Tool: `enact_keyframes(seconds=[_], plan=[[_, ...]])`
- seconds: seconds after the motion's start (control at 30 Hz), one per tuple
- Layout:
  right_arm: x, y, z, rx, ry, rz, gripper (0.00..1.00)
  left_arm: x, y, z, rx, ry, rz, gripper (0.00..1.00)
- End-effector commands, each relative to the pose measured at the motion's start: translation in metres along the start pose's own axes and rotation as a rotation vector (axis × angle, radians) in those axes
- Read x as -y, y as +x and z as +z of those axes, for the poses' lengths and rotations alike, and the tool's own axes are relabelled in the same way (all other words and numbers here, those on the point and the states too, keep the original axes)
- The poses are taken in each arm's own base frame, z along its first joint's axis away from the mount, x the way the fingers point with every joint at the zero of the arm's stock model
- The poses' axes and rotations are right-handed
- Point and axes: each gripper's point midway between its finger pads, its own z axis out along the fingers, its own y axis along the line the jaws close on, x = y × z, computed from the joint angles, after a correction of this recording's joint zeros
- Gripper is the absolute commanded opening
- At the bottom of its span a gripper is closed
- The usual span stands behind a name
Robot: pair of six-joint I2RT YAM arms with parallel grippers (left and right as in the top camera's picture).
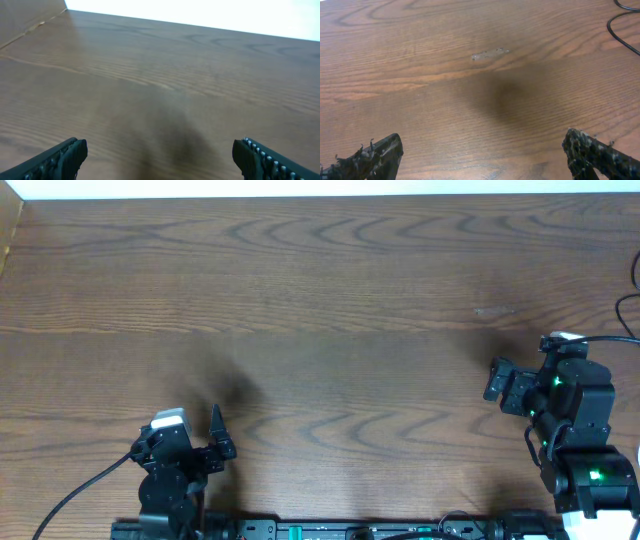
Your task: Untangle cables
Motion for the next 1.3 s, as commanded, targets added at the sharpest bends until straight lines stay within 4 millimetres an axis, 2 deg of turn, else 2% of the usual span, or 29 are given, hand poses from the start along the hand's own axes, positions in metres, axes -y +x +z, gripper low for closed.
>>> enact_keyframes(seconds=[0.0, 0.23, 0.73, 1.03, 1.27], plan=[[0.002, 0.003, 0.001, -0.003, 0.01, -0.009, 0.99, 0.004, -0.002, 0.003, 0.024, 0.024, -0.022, 0.98], [0.002, 0.003, 0.001, -0.003, 0.01, -0.009, 0.99, 0.007, -0.008, 0.01, 0.071, 0.032, -0.034, 0.98], [0.002, 0.003, 0.001, -0.003, 0.01, -0.009, 0.99, 0.014, 0.011, 0.045, 0.134, 0.05, -0.064, 0.98], [0.002, 0.003, 0.001, -0.003, 0.01, -0.009, 0.99, 0.016, 0.017, 0.056, 0.18, 0.057, -0.075, 0.98], [0.002, 0.003, 0.001, -0.003, 0.01, -0.009, 0.99, 0.018, 0.013, 0.059, 0.224, 0.064, -0.085, 0.98]])
